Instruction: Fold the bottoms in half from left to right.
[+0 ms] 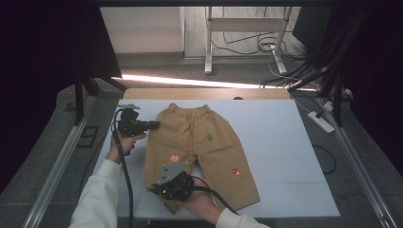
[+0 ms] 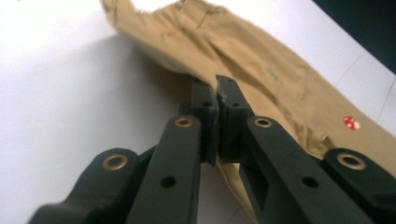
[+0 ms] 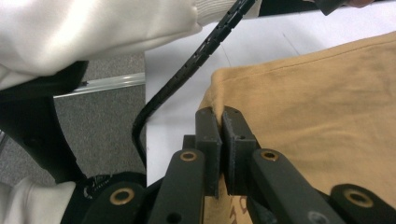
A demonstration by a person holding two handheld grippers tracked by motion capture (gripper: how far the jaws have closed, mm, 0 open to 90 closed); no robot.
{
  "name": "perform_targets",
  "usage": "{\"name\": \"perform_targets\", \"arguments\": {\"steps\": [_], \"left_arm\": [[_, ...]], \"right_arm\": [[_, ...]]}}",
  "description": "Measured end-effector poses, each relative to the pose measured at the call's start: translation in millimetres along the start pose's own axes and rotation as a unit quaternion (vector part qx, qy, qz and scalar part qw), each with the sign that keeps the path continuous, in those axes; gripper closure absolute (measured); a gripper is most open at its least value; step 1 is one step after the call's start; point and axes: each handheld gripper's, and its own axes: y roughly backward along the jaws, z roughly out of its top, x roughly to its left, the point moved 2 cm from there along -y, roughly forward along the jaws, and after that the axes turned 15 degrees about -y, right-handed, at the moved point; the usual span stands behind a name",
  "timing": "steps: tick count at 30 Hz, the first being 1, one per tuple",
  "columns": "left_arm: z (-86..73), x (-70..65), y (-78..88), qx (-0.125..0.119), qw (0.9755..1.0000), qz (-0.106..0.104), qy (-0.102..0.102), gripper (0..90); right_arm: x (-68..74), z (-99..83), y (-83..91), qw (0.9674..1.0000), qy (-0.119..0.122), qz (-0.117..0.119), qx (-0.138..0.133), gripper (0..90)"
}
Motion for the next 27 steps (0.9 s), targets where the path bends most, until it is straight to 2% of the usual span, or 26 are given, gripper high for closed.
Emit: {"name": "perform_targets", "arguments": {"steps": [12,21,27], "left_arm": [[2.7,-5.3,-10.8,0.009,0.9999,0.001,-0.006,86.6],[2.9,-5.9,-13.4,0.005,1.0000,-0.002,-0.003,86.5],[6.3,-10.2,-15.6,-0.002,1.0000,-0.004,-0.008,86.5]], "right_arm": [[-7.5,-10.4,12.1,0.9998,-0.012,-0.014,0.006,86.3],[-11.1,-14.9,14.3,0.9997,-0.017,-0.019,0.007,86.3],[-13.0,-20.4,23.6,0.9994,-0.022,-0.026,0.006,86.3]]}}
